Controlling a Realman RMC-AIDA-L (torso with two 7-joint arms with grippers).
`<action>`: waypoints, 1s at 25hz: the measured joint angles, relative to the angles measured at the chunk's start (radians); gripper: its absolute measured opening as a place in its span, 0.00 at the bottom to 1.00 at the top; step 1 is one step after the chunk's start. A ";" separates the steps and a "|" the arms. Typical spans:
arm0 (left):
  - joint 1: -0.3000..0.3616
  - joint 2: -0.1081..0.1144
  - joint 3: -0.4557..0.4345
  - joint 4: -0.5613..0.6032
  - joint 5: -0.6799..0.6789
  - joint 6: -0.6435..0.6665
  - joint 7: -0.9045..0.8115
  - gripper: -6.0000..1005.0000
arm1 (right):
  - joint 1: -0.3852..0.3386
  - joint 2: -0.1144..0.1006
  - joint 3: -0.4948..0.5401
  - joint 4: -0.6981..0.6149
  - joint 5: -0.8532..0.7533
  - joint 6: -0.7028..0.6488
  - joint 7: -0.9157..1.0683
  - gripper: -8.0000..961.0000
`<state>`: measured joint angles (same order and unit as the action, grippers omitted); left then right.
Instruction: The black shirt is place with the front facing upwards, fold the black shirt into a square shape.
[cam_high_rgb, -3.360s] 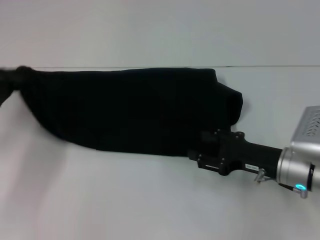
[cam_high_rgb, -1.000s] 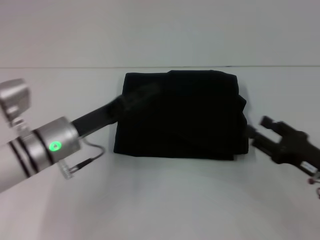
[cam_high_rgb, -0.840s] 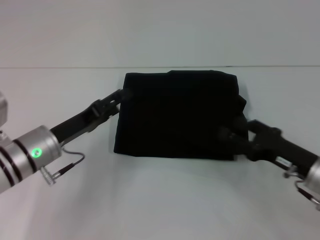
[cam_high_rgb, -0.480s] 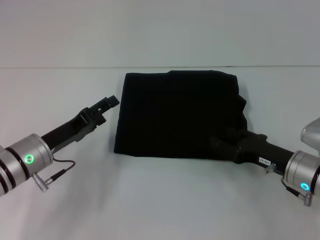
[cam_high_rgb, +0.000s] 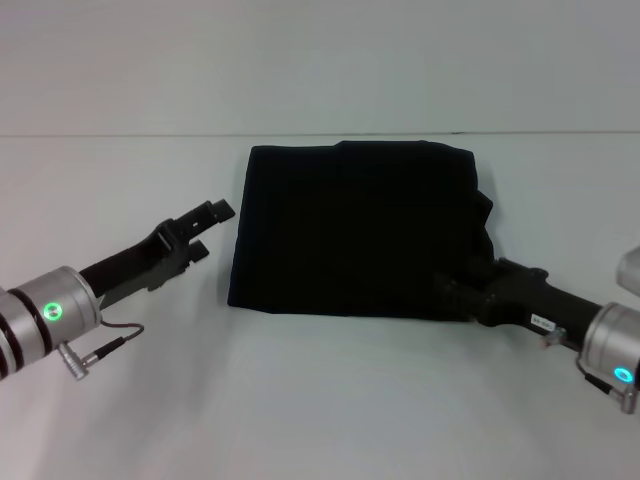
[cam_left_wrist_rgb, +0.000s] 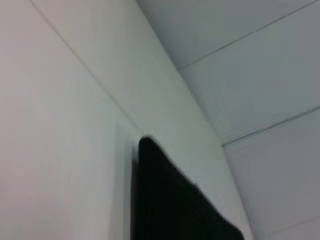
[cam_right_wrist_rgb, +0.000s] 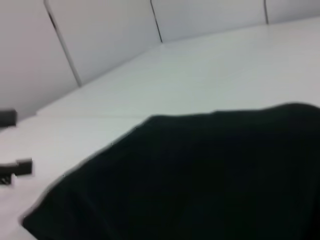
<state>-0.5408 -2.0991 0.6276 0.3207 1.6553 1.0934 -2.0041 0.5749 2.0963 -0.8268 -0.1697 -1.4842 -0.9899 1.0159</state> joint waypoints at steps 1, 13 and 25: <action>-0.001 0.009 0.026 0.001 0.000 -0.001 -0.029 0.94 | -0.013 -0.002 0.000 -0.014 0.000 -0.031 -0.007 0.73; -0.048 0.110 0.208 0.060 0.214 0.011 -0.404 0.94 | -0.173 -0.005 -0.013 -0.087 -0.051 -0.269 -0.244 0.73; -0.074 0.079 0.210 0.047 0.231 -0.005 -0.428 0.94 | -0.179 -0.002 -0.014 -0.064 -0.061 -0.266 -0.258 0.73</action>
<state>-0.6149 -2.0199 0.8376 0.3677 1.8868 1.0888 -2.4320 0.3961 2.0938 -0.8406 -0.2332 -1.5448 -1.2556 0.7576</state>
